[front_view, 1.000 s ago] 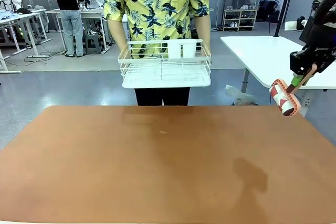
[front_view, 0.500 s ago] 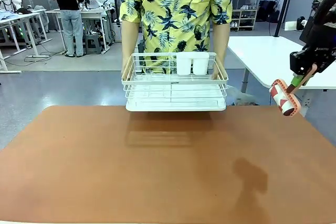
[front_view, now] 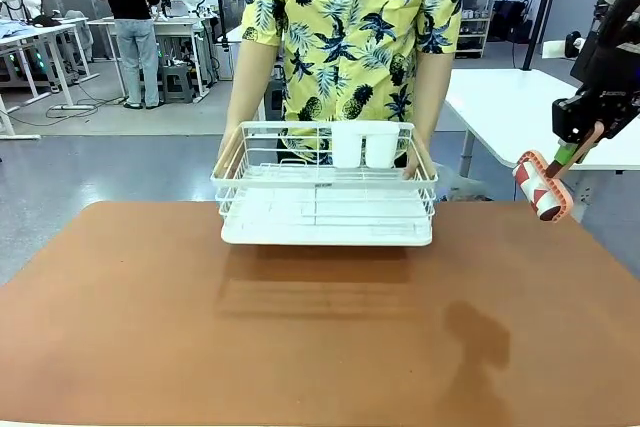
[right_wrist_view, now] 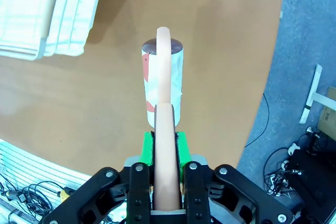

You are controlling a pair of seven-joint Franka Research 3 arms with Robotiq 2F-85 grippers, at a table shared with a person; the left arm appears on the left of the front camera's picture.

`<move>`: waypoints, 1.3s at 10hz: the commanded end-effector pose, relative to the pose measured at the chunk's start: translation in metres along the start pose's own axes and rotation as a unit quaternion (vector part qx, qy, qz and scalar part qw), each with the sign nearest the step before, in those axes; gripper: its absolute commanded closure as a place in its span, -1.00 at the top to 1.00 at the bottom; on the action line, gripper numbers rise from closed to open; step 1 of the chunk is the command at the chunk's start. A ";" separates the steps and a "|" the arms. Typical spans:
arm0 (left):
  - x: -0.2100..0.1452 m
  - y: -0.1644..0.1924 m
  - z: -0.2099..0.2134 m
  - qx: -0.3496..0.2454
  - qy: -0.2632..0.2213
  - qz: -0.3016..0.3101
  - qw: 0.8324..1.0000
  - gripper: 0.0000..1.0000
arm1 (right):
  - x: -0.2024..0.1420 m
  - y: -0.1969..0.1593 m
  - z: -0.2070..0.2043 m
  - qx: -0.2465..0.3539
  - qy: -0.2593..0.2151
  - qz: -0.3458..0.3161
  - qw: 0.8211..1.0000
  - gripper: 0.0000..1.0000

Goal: Clean the table.
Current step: Place the Lint Roller down when the Dish drying rack is positioned in the middle of the table.

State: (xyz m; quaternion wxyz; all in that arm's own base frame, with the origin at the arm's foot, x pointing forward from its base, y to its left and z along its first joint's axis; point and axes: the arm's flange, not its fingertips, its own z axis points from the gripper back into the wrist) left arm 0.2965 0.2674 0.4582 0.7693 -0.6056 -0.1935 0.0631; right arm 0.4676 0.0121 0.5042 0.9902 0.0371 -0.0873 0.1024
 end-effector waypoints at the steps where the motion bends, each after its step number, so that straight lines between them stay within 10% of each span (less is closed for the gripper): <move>1: 0.001 -0.001 0.003 -0.012 -0.003 -0.012 1.000 1.00 | -0.001 0.001 0.003 -0.009 0.003 -0.006 1.000 -0.58; 13: 0.001 -0.001 0.003 -0.012 -0.003 -0.012 1.000 1.00 | -0.001 0.001 0.003 -0.009 0.003 -0.006 1.000 -0.58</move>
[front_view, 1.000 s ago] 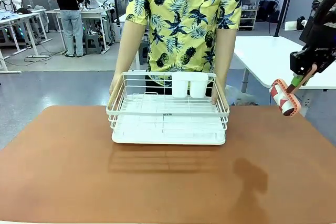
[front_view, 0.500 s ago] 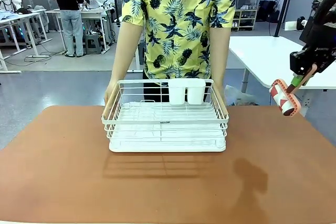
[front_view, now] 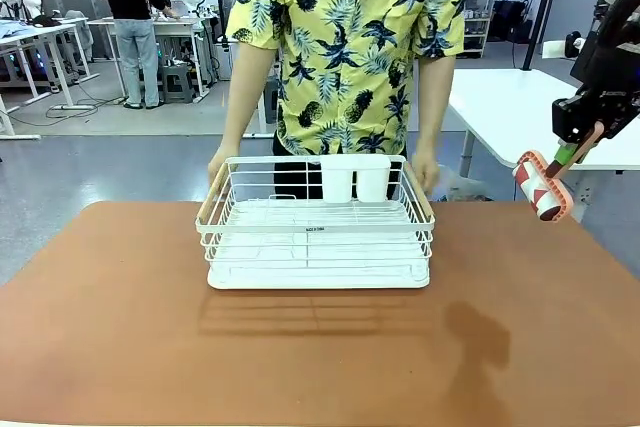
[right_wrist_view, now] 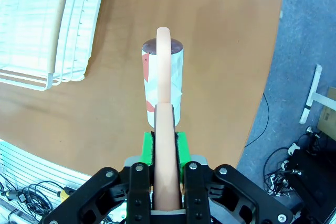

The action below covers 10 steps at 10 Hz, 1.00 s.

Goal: Clean the table.
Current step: Place the Lint Roller down when the Dish drying rack is positioned in the middle of the table.

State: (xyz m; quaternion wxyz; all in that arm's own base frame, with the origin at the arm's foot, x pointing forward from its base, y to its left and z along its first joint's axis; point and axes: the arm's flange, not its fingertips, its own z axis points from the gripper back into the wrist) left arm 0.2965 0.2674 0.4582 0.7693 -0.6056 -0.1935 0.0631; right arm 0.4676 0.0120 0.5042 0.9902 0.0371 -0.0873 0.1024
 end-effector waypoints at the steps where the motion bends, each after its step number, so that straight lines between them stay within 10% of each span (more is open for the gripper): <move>1: 0.001 -0.001 0.003 -0.012 -0.003 -0.012 1.000 1.00 | -0.001 0.001 0.003 -0.009 0.003 -0.006 1.000 -0.58; 10: 0.001 -0.001 0.003 -0.012 -0.003 -0.012 1.000 1.00 | -0.001 0.001 0.003 -0.009 0.003 -0.006 1.000 -0.58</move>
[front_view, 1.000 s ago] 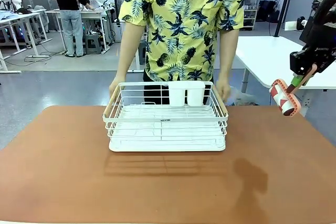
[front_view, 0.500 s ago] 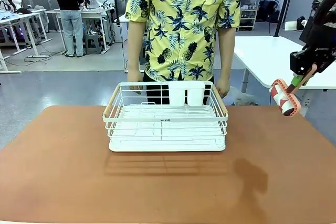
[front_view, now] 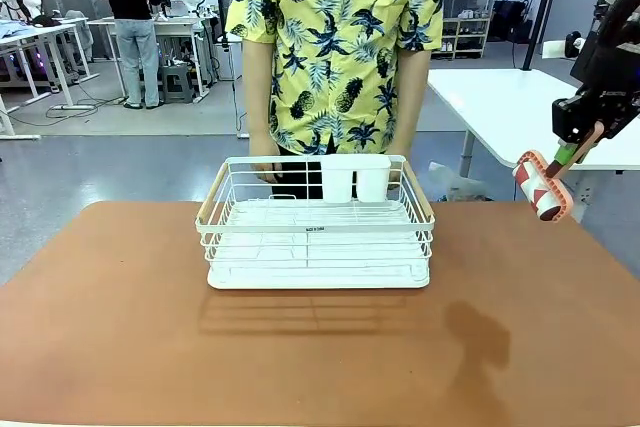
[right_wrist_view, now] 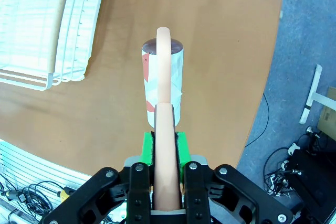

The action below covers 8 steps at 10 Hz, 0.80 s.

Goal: Clean the table.
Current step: Place the Lint Roller down when the Dish drying rack is positioned in the middle of the table.

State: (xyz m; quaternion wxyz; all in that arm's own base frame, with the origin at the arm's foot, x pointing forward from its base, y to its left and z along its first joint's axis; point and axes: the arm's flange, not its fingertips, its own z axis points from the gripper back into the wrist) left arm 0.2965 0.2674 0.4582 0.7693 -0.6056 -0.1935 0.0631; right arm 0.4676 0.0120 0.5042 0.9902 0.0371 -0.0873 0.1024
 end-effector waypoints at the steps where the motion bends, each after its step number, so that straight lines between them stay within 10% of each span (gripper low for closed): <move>1: 0.001 -0.001 0.003 -0.012 -0.003 -0.012 1.000 1.00 | -0.001 0.001 0.003 -0.009 0.003 -0.006 1.000 -0.58; 8: 0.001 -0.001 0.003 -0.012 -0.003 -0.012 1.000 1.00 | -0.001 0.001 0.003 -0.009 0.003 -0.006 1.000 -0.58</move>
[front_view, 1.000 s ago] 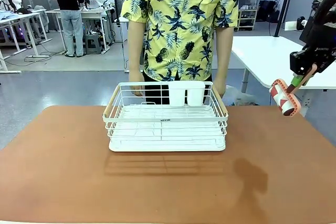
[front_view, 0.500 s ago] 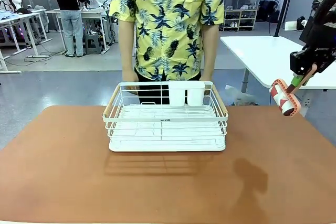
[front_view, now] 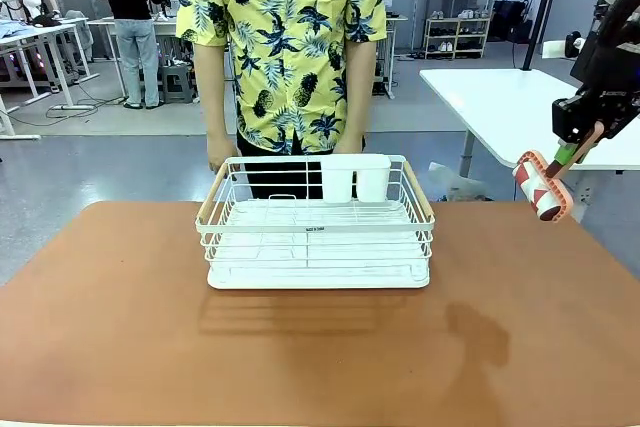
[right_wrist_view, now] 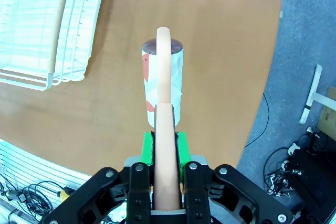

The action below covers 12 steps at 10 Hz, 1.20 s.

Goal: Clean the table.
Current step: Place the Lint Roller down when the Dish drying rack is positioned in the middle of the table.

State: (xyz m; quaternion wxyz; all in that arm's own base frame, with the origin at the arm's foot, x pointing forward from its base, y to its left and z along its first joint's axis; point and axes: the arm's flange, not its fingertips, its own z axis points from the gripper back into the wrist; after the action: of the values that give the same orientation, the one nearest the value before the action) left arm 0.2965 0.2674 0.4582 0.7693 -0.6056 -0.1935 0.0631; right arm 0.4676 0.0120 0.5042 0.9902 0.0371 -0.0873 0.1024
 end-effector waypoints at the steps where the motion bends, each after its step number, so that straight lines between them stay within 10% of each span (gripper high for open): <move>1: 0.001 -0.001 0.003 -0.012 -0.003 -0.012 1.000 1.00 | -0.001 0.001 0.003 -0.009 0.003 -0.006 1.000 -0.58; 5: 0.001 -0.001 0.003 -0.012 -0.003 -0.012 1.000 1.00 | 0.020 0.000 0.014 0.082 0.073 -0.117 0.987 -0.58; 7: 0.001 -0.001 0.003 -0.012 -0.003 -0.012 1.000 1.00 | 0.039 -0.002 0.014 0.110 0.125 -0.331 0.929 -0.58; 9: 0.001 -0.001 0.003 -0.012 -0.003 -0.012 1.000 1.00 | 0.055 -0.009 0.002 0.086 0.060 -0.476 0.873 -0.58; 12: 0.001 -0.001 0.003 -0.012 -0.003 -0.012 1.000 1.00 | 0.063 -0.030 -0.035 0.087 0.053 -0.584 0.805 -0.58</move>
State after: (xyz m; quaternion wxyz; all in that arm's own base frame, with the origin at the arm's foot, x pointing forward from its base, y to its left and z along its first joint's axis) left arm 0.2965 0.2674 0.4582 0.7693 -0.6056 -0.1935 0.0631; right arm 0.5432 -0.0127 0.4932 0.8753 0.1781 0.0196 -0.4492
